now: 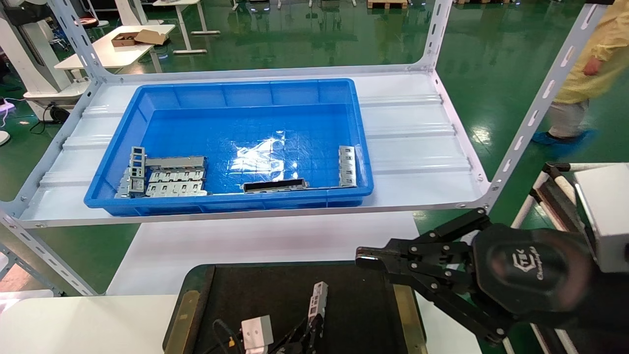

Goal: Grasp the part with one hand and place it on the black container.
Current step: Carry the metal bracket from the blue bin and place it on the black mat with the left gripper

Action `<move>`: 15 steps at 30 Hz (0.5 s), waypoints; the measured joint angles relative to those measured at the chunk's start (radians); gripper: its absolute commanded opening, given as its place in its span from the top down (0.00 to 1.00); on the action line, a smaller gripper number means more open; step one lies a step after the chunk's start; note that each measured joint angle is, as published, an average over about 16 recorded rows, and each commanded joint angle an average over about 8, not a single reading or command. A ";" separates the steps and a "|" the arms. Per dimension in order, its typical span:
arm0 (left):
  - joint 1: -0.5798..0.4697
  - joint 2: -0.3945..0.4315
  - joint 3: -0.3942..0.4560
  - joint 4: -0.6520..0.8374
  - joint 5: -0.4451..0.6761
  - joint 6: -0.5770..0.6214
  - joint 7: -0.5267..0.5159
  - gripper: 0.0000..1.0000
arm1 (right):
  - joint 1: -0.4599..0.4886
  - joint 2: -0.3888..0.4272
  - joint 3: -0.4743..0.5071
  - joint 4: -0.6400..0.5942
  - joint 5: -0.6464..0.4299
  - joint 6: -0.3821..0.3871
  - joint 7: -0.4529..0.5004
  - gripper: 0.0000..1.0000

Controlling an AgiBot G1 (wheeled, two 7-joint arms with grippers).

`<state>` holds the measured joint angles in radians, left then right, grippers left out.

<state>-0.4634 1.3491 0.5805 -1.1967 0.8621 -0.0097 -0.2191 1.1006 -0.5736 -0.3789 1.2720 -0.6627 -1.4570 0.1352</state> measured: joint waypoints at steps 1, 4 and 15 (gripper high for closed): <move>-0.004 0.000 0.011 -0.001 -0.003 -0.014 -0.004 1.00 | 0.000 0.000 0.000 0.000 0.000 0.000 0.000 1.00; -0.016 0.001 0.041 -0.001 -0.010 -0.049 -0.014 1.00 | 0.000 0.000 0.000 0.000 0.000 0.000 0.000 1.00; -0.045 0.002 0.114 0.014 -0.010 -0.133 -0.047 1.00 | 0.000 0.000 0.000 0.000 0.000 0.000 0.000 1.00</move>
<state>-0.5087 1.3515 0.6941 -1.1823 0.8523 -0.1422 -0.2657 1.1007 -0.5735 -0.3790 1.2720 -0.6626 -1.4570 0.1351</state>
